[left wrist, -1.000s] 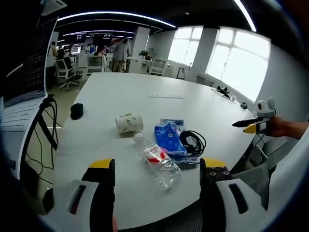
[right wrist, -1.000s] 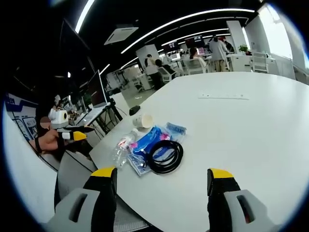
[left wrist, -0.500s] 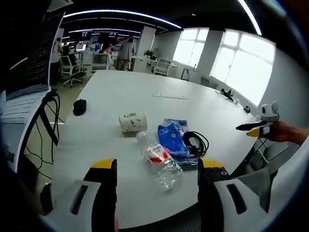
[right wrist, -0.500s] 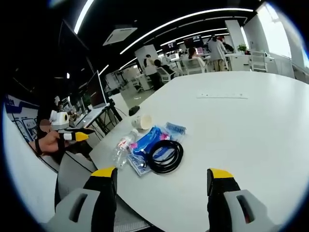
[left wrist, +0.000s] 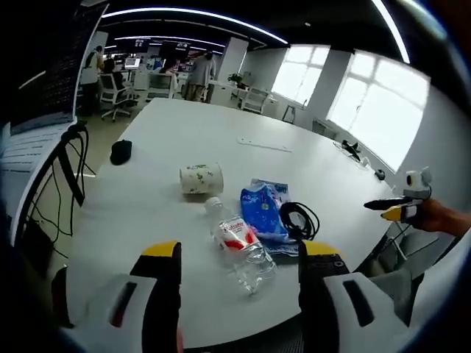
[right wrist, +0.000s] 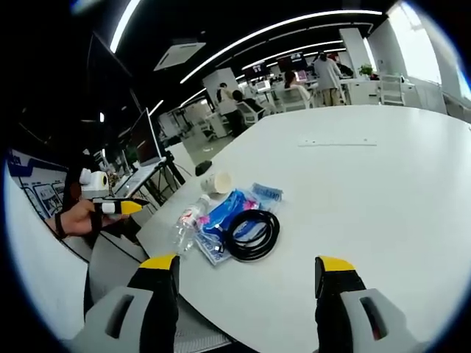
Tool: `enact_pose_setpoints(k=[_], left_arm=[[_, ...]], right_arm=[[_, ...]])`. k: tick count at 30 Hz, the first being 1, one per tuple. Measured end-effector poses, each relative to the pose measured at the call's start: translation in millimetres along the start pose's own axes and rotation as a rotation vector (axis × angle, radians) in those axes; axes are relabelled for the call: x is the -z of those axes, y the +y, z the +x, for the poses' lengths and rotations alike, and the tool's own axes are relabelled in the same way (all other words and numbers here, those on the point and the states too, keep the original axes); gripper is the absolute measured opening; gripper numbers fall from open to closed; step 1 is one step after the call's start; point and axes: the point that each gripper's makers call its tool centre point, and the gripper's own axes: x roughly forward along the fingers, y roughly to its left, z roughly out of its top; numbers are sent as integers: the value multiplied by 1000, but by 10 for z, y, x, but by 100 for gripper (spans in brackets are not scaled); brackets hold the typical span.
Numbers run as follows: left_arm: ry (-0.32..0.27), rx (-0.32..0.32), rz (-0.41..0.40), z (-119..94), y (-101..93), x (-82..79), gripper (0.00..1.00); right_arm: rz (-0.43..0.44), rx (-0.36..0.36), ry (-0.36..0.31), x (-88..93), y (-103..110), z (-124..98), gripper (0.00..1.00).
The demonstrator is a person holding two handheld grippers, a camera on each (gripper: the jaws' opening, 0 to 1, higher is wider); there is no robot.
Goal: Arrange the tabletop items into an orderly group along one side of the table until the central work area is clear of visible clutter.
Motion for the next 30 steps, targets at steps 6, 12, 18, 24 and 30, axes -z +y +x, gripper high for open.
enact_pose_setpoints(k=[6,12,18,24,30], left_arm=[[5,3,-8,39,-12,-7,64],[8,7,-40,99,-17,-21,63],[25,-3,-62,166,-37,0,63],[42,-14,-103,235,-51,46,62],[72,-47,-214,292,-13,176,62]], right_arm=[[2,3,0,4,-20,-8,76],[23,1,-17,-19,-11,-16,76],[21,3,-16,-23,-17,-15,75],[27,7,-15,-4,-17,-22,75],[35,5,-13,21,1,-22,75]])
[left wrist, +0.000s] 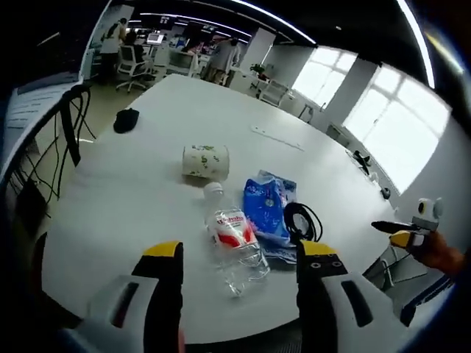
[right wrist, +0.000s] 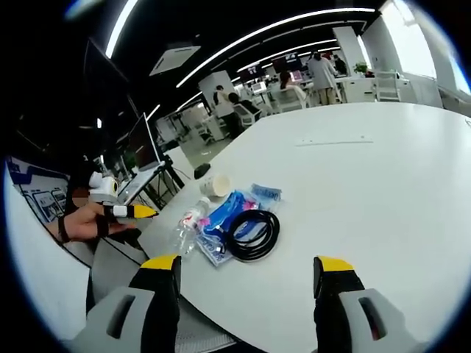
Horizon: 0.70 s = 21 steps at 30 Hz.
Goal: Arrange the tabletop items into an orderly group along one side of the table until the central work area is clear of visible clutter.
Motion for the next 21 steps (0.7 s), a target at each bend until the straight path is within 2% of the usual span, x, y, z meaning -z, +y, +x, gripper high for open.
enact_pose_setpoints(k=[14,17,21], left_arm=[[100,-73,-98,172,21,276,57],[99,-100,-121,208,79,286,56],[104,-93,-207,281,80,270,56]], right_arm=[[14,-1,-4,-33,-3,23,74],[14,0,-5,-39,-10,18,74],[23,6,-7,-22,-40,4,74]])
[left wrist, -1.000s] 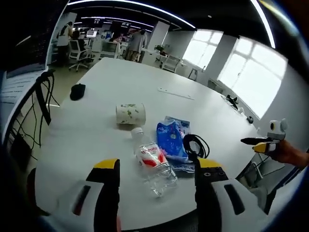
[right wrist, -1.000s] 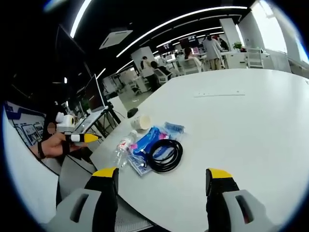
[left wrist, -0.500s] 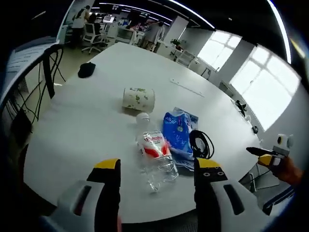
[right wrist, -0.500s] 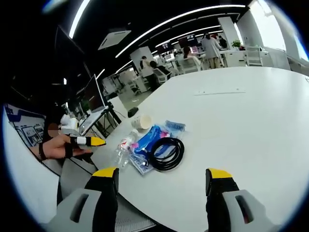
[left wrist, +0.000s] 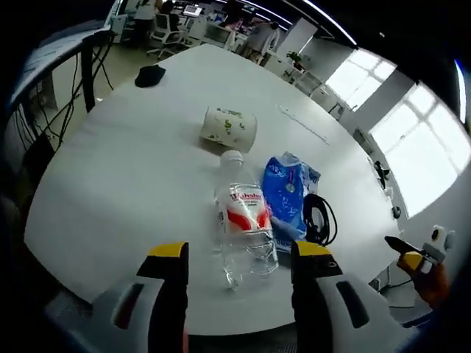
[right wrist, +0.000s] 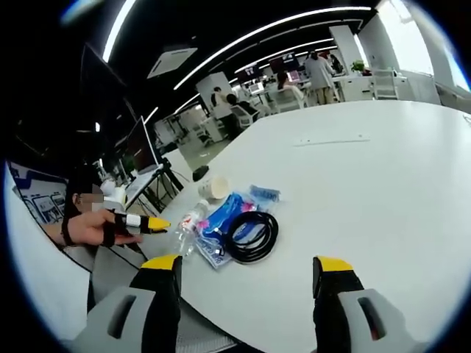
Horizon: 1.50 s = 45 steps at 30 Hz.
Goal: Arrange the tabletop items into an orderly group along one side of the table until the central work area is clear of visible clutter.
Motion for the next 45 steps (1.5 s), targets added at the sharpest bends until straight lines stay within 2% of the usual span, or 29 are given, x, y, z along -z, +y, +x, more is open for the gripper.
enact_pose_setpoints(k=[5,12,15,25,30,34,38,45], left_arm=[[9,-1,-60,94,-22,-30,54],[32,-30,-139,262,-29,-32,53],[32,-27,-244,322,-22,-12,54],[67,-38,-214,439,-99,88,51],[80,-41,-169,509,-154,100,49],[95,-53,-124,554,-154,122,49],[114,-90,-53,589,-69,164,41],[108,-69,-53,572,-72,158,41]], right_arm=[[9,1,21,94,6,4,74],[15,1,27,121,22,9,74],[18,1,26,117,15,9,74],[19,1,25,104,-43,8,74],[18,-5,32,120,-37,27,74],[19,-7,33,114,-30,29,74],[14,-8,39,114,-32,30,74],[12,-4,37,92,-50,21,74]])
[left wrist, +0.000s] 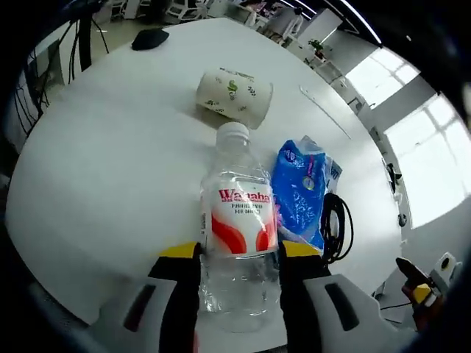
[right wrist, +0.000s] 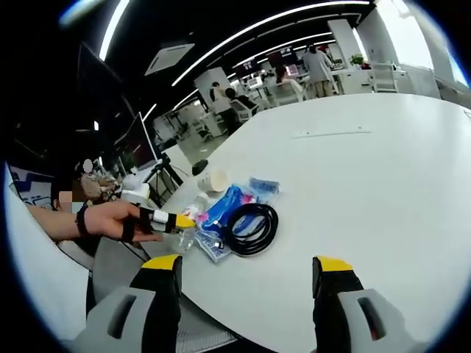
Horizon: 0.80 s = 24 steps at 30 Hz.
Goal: Arrange the tabletop items into an orderly group along one side of the table until the central work area is clear of visible clutter.
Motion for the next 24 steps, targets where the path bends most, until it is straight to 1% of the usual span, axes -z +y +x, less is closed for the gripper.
enact_pose_setpoints(k=[5,9,15,19,24], left_arm=[[5,0,9,-52,60,24,40],[8,2,-5,-121,143,68,40],[16,-17,22,-238,300,136,40],[21,-18,9,-309,404,184,40],[21,-17,2,-353,463,211,40]], right_arm=[[-4,-3,0,-23,18,14,74],[-5,-8,-2,-36,42,28,74],[-6,-13,3,-17,53,41,74],[-3,-13,4,-2,46,43,74],[-2,-17,3,-1,54,51,74]])
